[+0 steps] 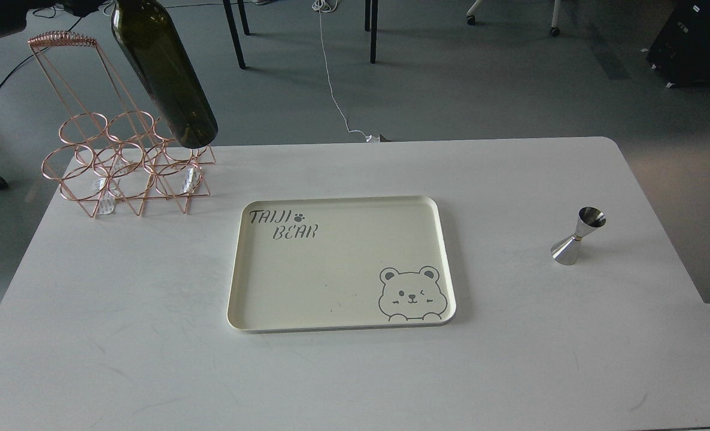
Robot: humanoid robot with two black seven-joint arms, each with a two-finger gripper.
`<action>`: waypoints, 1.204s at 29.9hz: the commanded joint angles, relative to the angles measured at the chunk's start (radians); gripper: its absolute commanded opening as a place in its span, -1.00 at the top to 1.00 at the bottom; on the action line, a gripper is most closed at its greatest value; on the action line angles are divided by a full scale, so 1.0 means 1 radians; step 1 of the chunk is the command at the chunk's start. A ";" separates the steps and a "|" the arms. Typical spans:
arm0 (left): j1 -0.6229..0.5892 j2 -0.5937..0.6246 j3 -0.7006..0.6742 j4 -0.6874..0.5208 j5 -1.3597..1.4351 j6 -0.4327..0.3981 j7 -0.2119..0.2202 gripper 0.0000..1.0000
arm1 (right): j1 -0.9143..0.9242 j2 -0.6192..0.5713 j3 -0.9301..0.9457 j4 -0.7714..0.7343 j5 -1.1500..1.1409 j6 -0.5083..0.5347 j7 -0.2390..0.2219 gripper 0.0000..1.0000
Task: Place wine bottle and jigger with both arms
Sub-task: 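Lift the wine bottle off the tray and carry it over the copper rack, then lower the bottle upright into the copper rack and release it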
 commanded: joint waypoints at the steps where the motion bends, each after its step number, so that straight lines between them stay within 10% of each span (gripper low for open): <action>1: -0.002 -0.001 0.054 0.029 0.033 0.011 -0.005 0.59 | 0.000 -0.001 0.000 -0.001 0.000 0.000 0.000 -0.95; 36: 0.004 -0.069 0.222 0.129 0.016 0.123 -0.005 0.57 | 0.000 -0.001 0.000 -0.001 0.000 0.000 0.000 -0.95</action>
